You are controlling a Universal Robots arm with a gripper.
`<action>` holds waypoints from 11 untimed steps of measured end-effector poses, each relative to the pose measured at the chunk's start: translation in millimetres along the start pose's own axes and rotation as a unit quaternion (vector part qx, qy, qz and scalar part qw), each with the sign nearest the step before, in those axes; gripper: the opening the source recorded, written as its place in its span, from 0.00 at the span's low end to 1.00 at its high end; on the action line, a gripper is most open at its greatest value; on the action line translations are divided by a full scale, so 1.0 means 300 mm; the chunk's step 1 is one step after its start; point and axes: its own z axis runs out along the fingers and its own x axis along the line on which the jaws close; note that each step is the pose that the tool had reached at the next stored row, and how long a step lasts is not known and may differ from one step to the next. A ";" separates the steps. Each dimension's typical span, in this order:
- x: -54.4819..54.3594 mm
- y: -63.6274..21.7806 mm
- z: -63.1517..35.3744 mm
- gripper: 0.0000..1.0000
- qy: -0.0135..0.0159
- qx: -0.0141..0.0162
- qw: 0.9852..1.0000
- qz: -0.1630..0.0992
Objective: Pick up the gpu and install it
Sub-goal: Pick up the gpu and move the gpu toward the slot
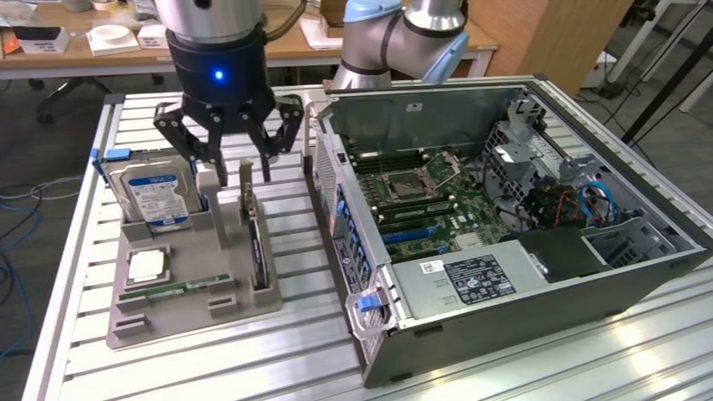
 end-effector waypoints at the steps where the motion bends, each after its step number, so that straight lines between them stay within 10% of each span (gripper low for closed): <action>1: -0.001 -0.006 0.006 0.53 0.000 0.000 1.000 0.000; 11: -0.012 -0.047 0.046 0.53 0.000 0.000 1.000 0.000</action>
